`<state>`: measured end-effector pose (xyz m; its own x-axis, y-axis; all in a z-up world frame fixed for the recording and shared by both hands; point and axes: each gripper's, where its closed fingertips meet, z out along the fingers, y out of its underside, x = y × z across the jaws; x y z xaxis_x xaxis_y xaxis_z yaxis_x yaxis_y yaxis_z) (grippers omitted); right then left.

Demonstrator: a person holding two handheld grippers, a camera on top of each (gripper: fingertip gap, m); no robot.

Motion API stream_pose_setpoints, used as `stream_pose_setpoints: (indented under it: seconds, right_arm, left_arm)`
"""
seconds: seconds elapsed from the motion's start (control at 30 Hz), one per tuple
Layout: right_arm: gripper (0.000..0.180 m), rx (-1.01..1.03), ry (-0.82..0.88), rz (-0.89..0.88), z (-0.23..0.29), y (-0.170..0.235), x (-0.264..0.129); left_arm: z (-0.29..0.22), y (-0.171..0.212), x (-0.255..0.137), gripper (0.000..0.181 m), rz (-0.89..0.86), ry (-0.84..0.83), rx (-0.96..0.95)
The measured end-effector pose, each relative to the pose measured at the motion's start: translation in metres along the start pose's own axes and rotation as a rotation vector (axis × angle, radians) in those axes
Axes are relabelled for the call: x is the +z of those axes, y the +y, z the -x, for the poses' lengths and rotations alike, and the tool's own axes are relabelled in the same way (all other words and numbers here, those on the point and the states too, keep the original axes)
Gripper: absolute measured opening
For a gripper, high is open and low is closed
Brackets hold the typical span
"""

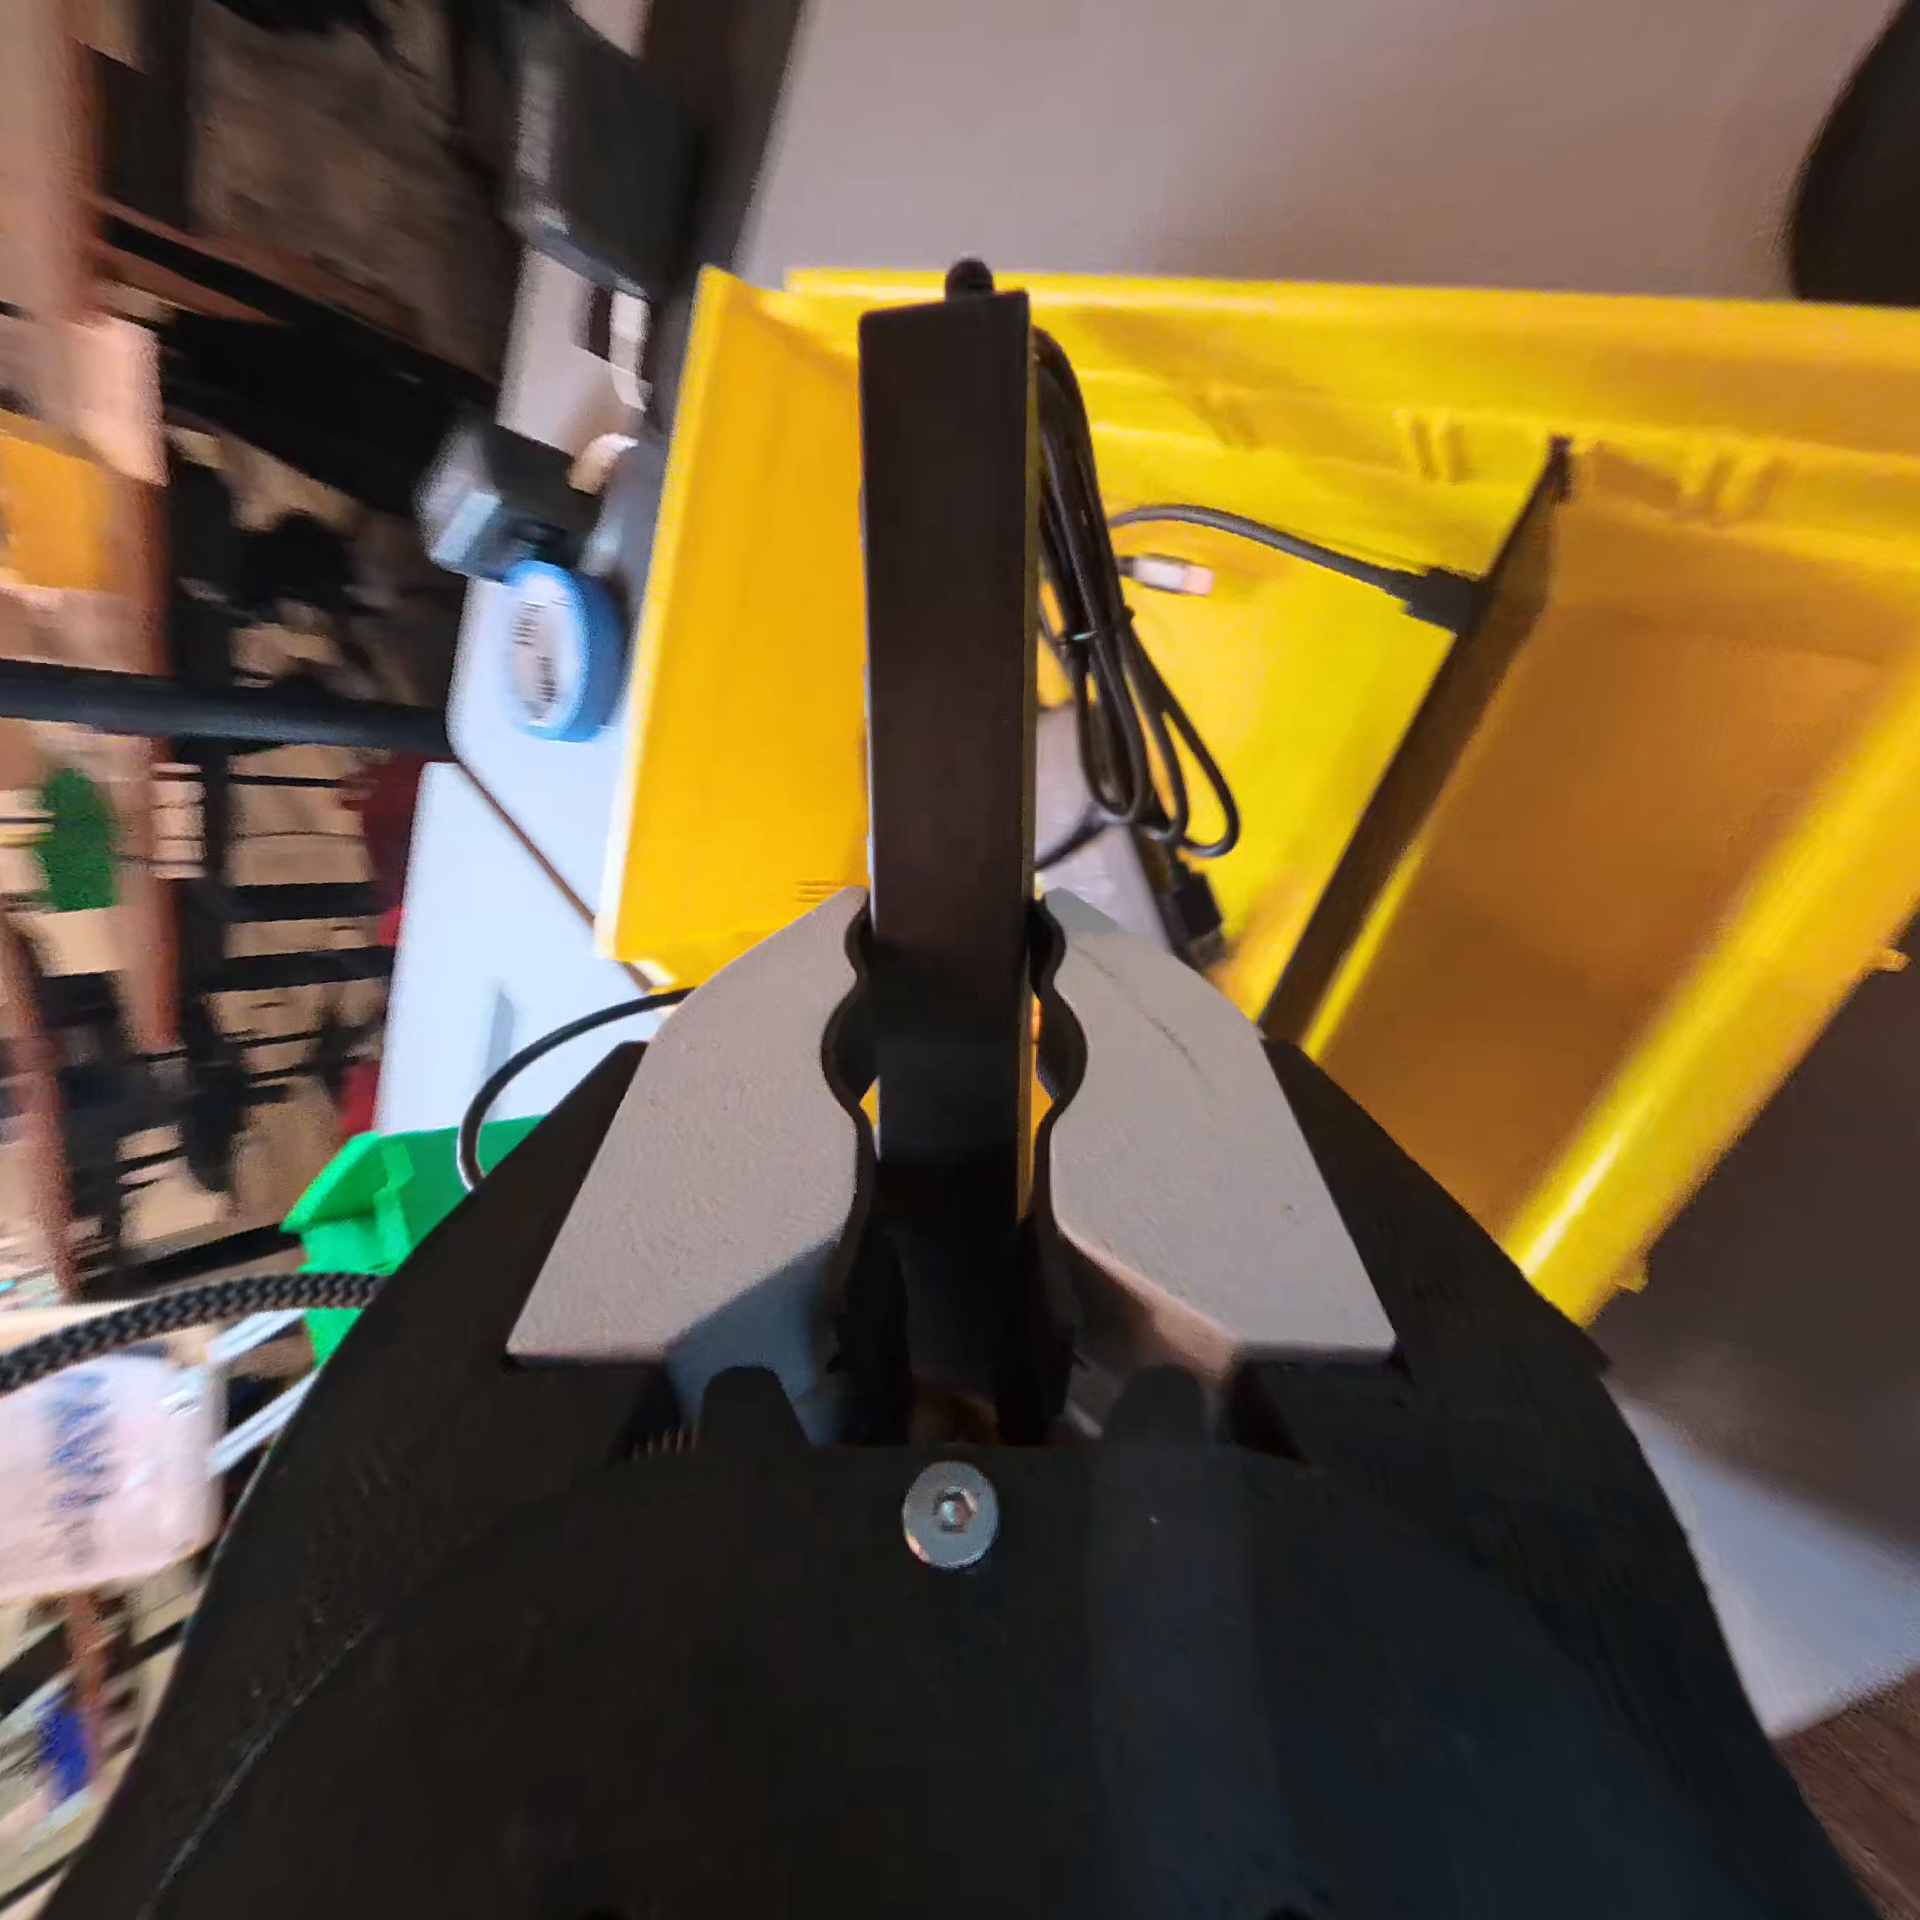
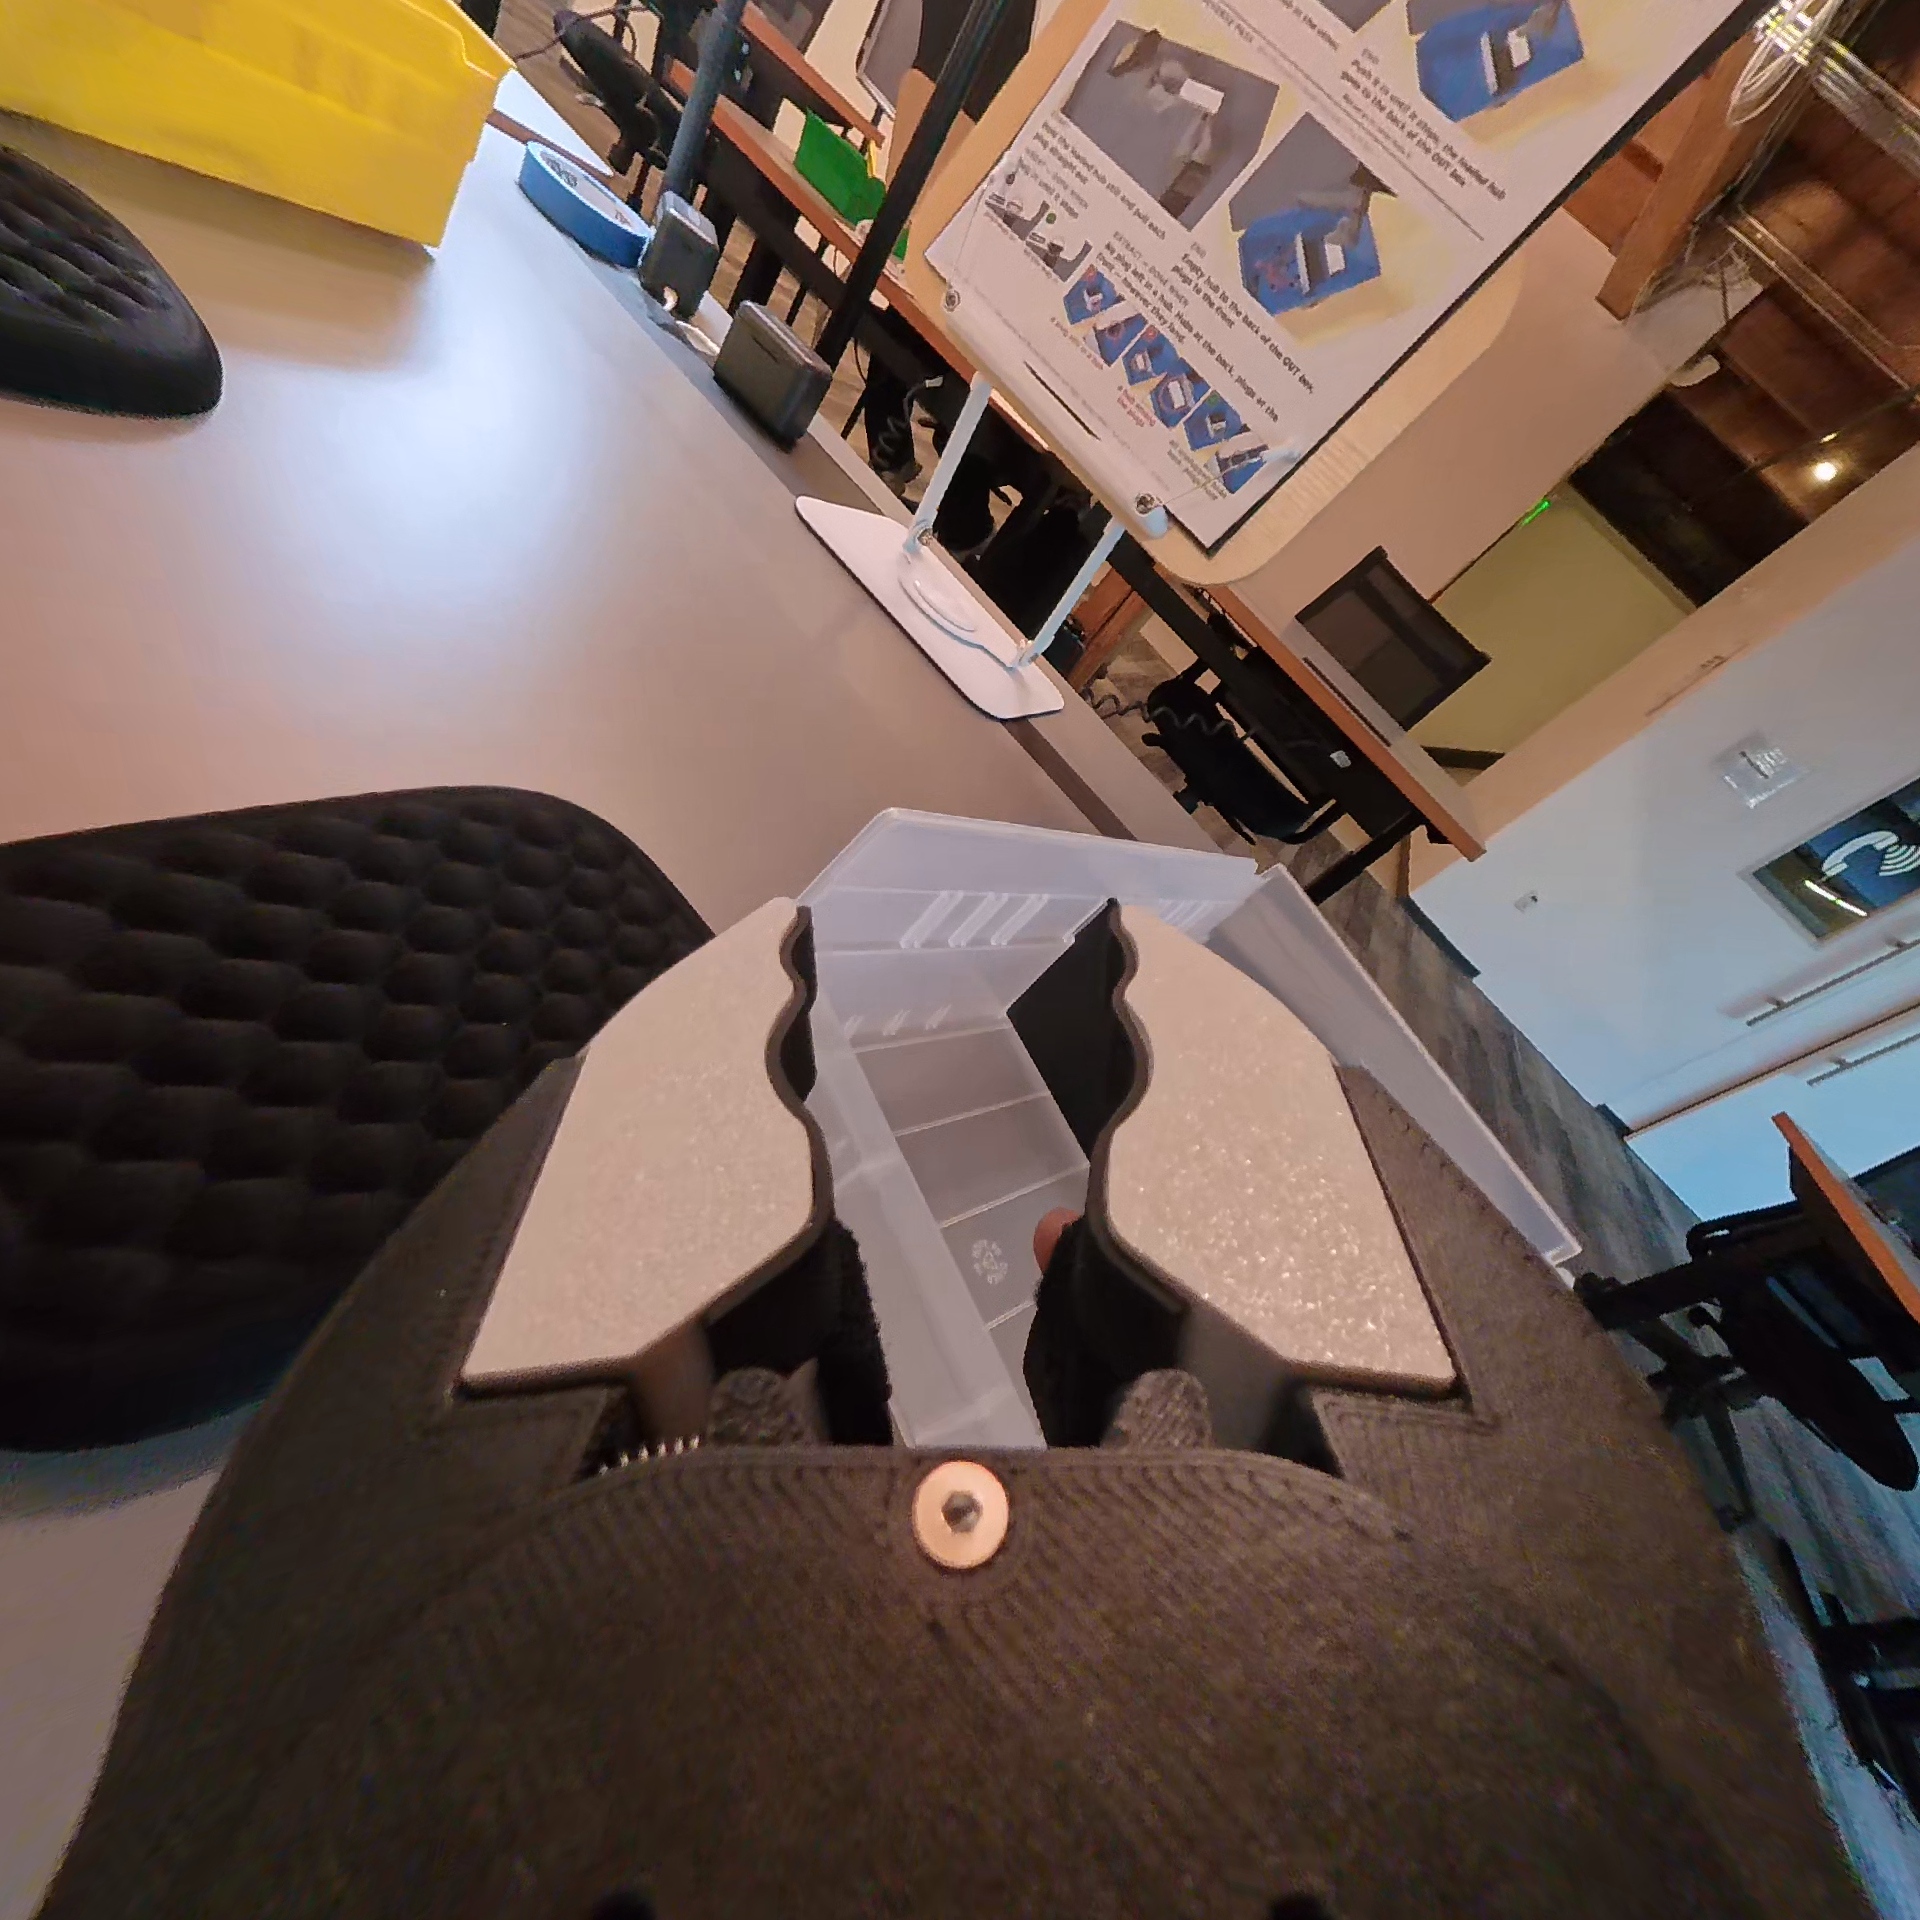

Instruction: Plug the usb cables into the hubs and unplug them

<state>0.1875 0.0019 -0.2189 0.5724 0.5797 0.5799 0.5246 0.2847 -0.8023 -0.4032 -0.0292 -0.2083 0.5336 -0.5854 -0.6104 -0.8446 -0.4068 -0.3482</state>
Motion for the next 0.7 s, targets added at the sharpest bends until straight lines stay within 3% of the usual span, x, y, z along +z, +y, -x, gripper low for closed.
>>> stream_pose_setpoints:
  seconds: [0.33,0.57,0.7]
  right_arm:
    - [0.052,-0.021,-0.007,-0.004,0.003,-0.011,0.003]
    - [0.046,-0.007,-0.027,-0.106,0.011,-0.043,0.008]
    - [0.045,0.036,-0.08,-0.237,0.025,-0.079,0.015]
  left_arm:
    - [0.044,-0.063,-0.081,0.025,-0.156,-0.802,0.202]
    - [0.022,-0.131,-0.117,0.025,-0.224,-1.207,0.48]
    - [-0.005,-0.171,-0.117,0.025,-0.293,-1.334,0.682]
